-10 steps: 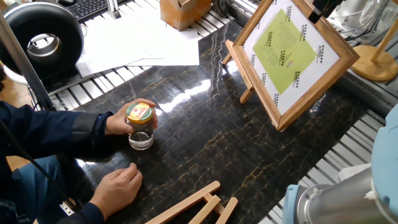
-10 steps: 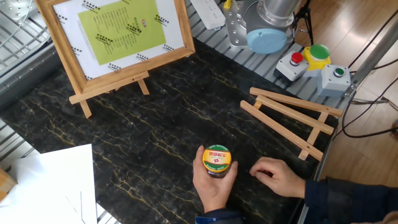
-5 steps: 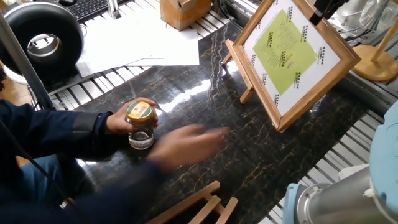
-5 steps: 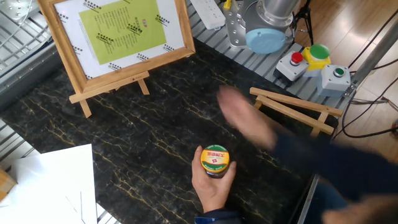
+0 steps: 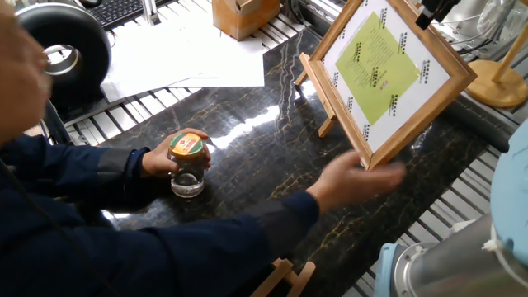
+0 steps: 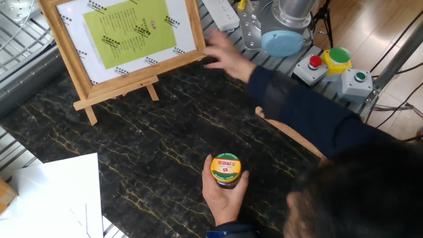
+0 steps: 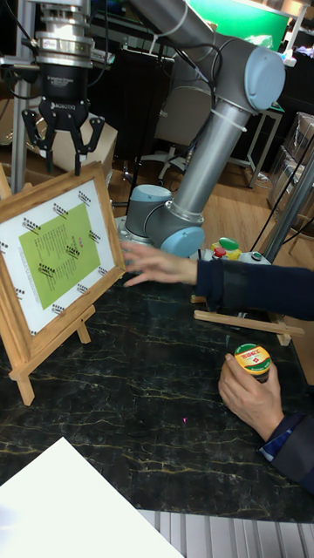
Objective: Take the photo frame down from the bracket
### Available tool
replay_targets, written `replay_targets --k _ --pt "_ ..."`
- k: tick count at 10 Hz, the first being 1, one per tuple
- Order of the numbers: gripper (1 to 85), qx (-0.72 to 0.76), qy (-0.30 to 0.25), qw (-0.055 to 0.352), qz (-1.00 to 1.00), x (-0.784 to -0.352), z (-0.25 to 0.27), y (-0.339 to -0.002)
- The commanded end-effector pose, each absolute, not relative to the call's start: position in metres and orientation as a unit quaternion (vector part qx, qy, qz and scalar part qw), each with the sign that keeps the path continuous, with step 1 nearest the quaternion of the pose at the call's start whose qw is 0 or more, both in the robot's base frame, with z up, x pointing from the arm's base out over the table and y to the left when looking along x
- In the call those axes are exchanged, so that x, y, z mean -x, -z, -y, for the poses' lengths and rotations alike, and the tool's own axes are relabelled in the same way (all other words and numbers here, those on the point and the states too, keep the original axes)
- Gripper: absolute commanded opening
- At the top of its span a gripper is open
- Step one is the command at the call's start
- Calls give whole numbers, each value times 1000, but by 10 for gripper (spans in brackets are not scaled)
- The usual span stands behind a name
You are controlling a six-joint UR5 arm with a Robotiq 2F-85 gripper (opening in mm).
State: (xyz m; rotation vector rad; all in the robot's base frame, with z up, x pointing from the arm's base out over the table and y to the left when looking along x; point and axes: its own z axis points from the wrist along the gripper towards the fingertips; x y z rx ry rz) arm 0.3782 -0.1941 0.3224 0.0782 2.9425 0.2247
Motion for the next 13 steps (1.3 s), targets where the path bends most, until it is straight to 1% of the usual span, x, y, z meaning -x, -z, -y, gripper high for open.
replay_targets --k 1,8,13 --pt "477 -40 -87 90 -991 -374 192 -327" --pt "477 -30 -86 103 -991 -379 197 -313" --pt "477 -33 -93 128 -987 -397 187 -302"
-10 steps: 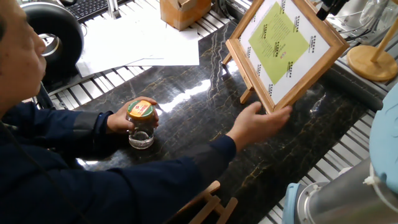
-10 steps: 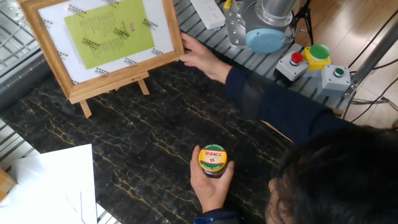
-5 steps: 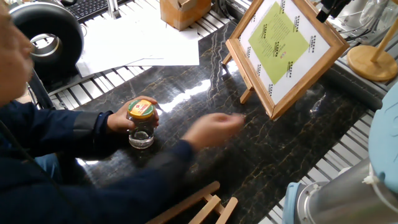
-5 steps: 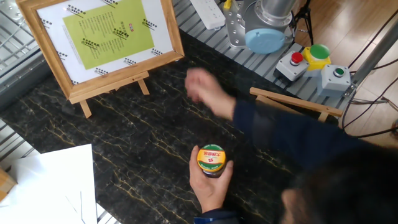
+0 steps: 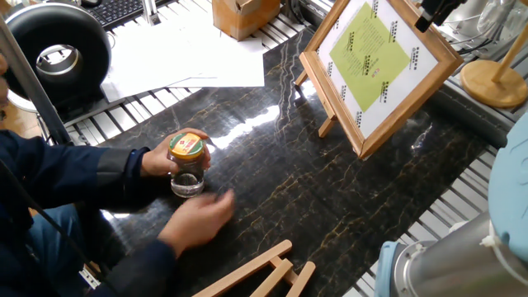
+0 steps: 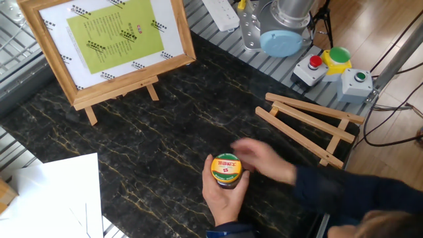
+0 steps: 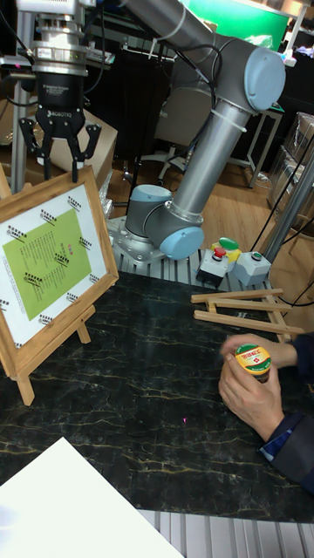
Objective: Take the photo frame down from the bracket
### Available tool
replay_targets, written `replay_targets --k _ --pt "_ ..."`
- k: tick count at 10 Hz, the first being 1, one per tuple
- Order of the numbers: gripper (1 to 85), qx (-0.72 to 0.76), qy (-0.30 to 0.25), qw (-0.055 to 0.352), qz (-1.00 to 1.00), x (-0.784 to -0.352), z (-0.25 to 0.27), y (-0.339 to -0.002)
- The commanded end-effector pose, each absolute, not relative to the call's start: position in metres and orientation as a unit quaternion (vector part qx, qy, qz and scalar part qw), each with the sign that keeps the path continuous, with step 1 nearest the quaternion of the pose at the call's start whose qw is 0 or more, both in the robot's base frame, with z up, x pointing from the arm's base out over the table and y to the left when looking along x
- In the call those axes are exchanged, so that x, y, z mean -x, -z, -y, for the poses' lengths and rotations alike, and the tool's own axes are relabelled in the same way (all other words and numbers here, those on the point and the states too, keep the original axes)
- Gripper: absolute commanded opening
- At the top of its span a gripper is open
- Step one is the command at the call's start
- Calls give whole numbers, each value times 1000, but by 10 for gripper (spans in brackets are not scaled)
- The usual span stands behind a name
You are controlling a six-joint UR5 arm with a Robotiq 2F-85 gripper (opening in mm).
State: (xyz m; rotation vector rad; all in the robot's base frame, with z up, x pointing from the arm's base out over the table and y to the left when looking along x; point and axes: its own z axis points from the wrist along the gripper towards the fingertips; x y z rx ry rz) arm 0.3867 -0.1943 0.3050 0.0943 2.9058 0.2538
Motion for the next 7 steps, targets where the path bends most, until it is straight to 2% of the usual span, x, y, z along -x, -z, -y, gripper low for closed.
replay_targets --k 1,7 --pt "477 -34 -93 128 -987 -398 185 -301" --pt "457 -38 -94 128 -987 -406 180 -302"
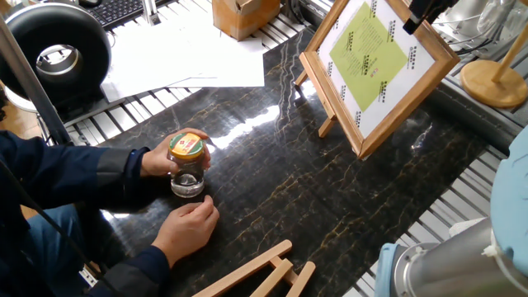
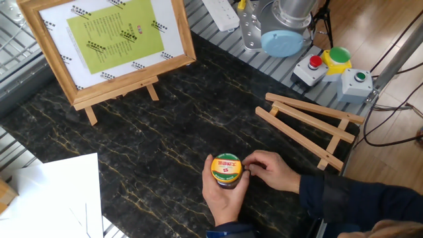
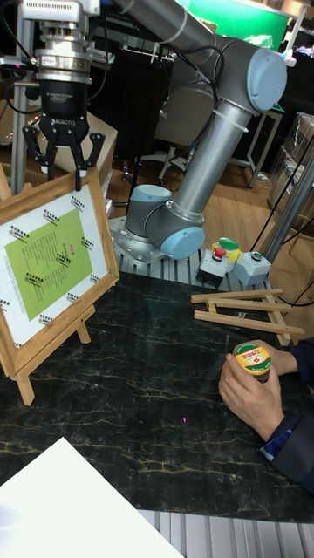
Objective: Take the photo frame down from the bracket
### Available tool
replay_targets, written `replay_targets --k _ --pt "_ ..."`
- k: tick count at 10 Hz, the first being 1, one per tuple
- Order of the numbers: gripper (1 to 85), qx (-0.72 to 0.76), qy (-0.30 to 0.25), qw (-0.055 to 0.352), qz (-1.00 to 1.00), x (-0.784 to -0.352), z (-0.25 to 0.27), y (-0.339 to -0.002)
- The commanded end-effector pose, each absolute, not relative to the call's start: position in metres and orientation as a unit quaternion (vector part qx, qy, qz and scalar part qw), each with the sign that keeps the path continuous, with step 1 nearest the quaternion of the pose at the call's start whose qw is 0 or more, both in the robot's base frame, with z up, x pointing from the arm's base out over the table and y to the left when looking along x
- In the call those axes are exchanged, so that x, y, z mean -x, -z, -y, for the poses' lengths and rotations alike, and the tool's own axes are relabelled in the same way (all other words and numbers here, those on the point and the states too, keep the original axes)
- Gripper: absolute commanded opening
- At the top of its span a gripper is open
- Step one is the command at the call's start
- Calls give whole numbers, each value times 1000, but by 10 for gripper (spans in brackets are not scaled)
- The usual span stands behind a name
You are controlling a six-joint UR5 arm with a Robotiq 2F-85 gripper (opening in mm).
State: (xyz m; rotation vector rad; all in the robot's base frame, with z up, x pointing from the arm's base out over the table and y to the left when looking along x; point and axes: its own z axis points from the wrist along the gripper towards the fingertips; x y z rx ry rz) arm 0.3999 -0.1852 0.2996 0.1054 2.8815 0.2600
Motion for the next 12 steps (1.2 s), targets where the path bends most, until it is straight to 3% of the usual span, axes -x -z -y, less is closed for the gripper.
replay_targets --k 1,12 --pt "453 -39 -94 126 -987 -408 179 -303" --pt "373 -116 -107 114 -981 -438 151 -311"
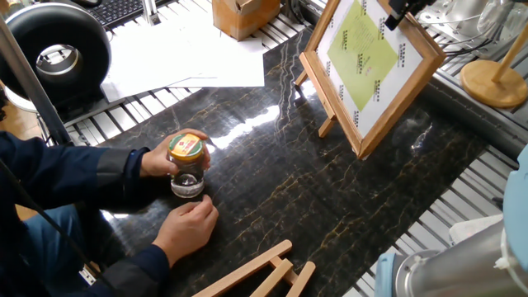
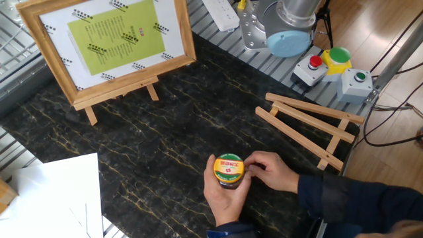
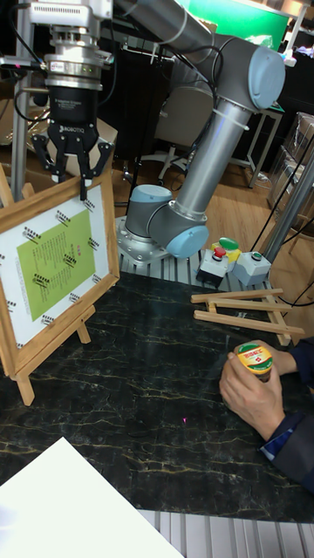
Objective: Take the photo frame down from the bracket
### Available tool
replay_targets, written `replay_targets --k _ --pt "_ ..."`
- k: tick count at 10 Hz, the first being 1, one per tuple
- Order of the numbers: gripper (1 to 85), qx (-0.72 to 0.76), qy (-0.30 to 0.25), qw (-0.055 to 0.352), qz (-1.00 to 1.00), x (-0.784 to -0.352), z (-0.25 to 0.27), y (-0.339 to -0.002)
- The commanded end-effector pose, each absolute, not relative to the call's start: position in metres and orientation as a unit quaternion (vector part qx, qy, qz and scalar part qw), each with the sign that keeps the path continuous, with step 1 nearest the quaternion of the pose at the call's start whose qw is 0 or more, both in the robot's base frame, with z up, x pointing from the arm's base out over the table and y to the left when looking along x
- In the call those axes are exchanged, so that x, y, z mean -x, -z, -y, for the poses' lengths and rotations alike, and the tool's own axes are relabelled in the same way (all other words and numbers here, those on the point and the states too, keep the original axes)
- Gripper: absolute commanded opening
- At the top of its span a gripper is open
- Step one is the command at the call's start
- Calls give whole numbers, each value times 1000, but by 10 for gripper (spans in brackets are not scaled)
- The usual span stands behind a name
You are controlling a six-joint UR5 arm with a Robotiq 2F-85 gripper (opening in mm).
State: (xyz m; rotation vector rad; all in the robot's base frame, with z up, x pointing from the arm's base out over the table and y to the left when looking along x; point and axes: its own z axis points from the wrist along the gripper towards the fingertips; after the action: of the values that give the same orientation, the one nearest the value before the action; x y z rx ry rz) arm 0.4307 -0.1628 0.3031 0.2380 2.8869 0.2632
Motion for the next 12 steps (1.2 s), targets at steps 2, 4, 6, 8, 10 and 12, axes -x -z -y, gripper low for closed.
replay_targets --k 2,4,6,8,10,12 --pt "353 -145 -111 111 -977 -443 145 -315" --pt "340 -147 -111 111 -977 -445 145 -313" --pt "310 -158 -108 108 -976 -448 143 -312" --pt "247 -167 -104 104 -975 -449 143 -312" --pt "157 -170 -99 105 -975 -451 148 -311" --pt "13 -175 -91 106 -975 -454 149 -312"
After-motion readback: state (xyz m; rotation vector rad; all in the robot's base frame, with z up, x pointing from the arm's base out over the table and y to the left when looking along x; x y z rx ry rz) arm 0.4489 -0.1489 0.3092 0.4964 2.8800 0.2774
